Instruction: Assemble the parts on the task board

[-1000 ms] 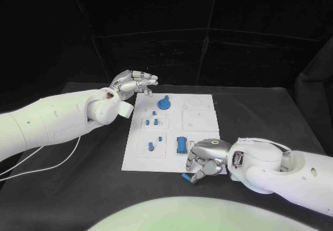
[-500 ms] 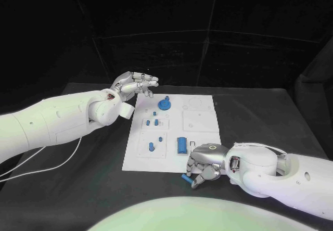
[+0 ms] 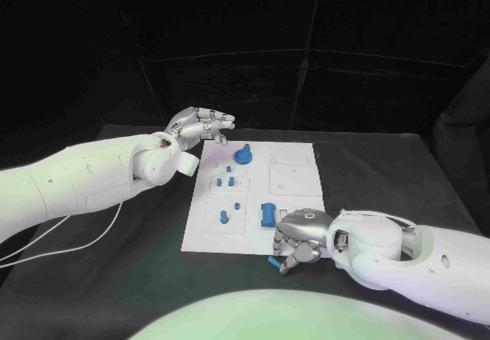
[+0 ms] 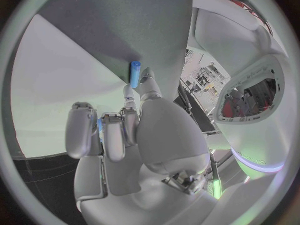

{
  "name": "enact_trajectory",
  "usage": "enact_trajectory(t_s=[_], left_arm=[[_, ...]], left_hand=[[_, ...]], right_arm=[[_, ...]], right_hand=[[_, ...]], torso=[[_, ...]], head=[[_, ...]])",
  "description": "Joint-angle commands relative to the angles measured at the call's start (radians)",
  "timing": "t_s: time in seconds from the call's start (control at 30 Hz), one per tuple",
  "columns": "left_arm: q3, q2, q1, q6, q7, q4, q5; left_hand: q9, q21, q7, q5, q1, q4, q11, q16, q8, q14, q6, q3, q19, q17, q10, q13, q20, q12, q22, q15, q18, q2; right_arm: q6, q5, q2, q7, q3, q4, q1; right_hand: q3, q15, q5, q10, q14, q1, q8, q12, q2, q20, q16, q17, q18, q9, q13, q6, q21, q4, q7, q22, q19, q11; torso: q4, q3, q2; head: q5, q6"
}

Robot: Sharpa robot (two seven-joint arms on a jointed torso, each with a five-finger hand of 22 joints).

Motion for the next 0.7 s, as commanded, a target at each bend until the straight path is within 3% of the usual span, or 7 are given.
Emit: enact_trajectory(t_s=[0.03,0.13,0.53,0.7], left_arm=[[0.001,0.001,0.0,0.014,0.006,0.0,0.003],[0.001,0.002,0.0,0.014,0.006,0.0,0.003],[0.001,0.001,-0.001,0.015,0.006,-0.001,0.003],[0.001,0.0,-0.001,0.015,0.005,0.0,0.003]], left_hand=[[0.001,-0.006,0.002,0.006,-0.004,-0.006,0.0,0.003,0.003,-0.005,-0.007,-0.002,0.0,-0.001,-0.004,-0.001,0.005,0.006,-0.001,0.002,0.013,0.002],[0.001,-0.006,0.002,0.006,-0.004,-0.006,0.0,0.003,0.003,-0.005,-0.007,-0.002,0.0,-0.001,-0.004,-0.001,0.005,0.006,-0.001,0.002,0.013,0.002],[0.001,-0.006,0.002,0.006,-0.004,-0.006,0.0,0.003,0.003,-0.005,-0.007,-0.002,0.0,-0.001,-0.004,-0.001,0.005,0.006,-0.001,0.002,0.013,0.002],[0.001,-0.006,0.002,0.006,-0.004,-0.006,0.0,0.003,0.003,-0.005,-0.007,-0.002,0.0,-0.001,-0.004,-0.001,0.005,0.006,-0.001,0.002,0.013,0.002]], right_arm=[[-0.008,-0.035,0.007,-0.009,-0.001,-0.002,0.0],[-0.003,-0.04,0.013,-0.004,-0.002,-0.004,0.0],[0.013,-0.092,0.029,0.006,-0.033,-0.01,0.0],[0.012,-0.111,0.031,0.004,-0.04,-0.009,0.0]], right_hand=[[-0.008,-0.009,-0.007,0.024,0.089,-0.013,-0.006,0.001,0.001,-0.008,0.003,0.185,-0.011,-0.001,-0.03,0.009,0.001,0.002,0.0,0.002,0.001,-0.008],[-0.011,-0.01,-0.007,0.024,0.089,-0.007,-0.004,0.001,0.002,-0.01,0.004,0.186,-0.011,0.0,-0.031,0.014,0.001,-0.003,-0.002,0.002,0.002,-0.01],[-0.018,-0.014,-0.006,0.024,0.089,0.009,-0.004,0.002,0.004,-0.013,0.004,0.187,-0.011,0.0,-0.03,0.024,0.001,-0.015,-0.006,0.001,0.002,-0.013],[-0.02,-0.014,-0.006,0.024,0.089,0.01,-0.004,0.002,0.003,-0.013,0.004,0.187,-0.011,-0.001,-0.03,0.024,0.001,-0.016,-0.006,0.001,0.001,-0.014]], torso=[[0.0006,0.0008,0.001],[0.0001,0.0,0.001],[0.001,0.0001,-0.001],[0.0013,-0.0006,-0.001]], head=[[0.001,0.0],[0.001,0.0],[0.002,0.0],[0.001,0.0]])
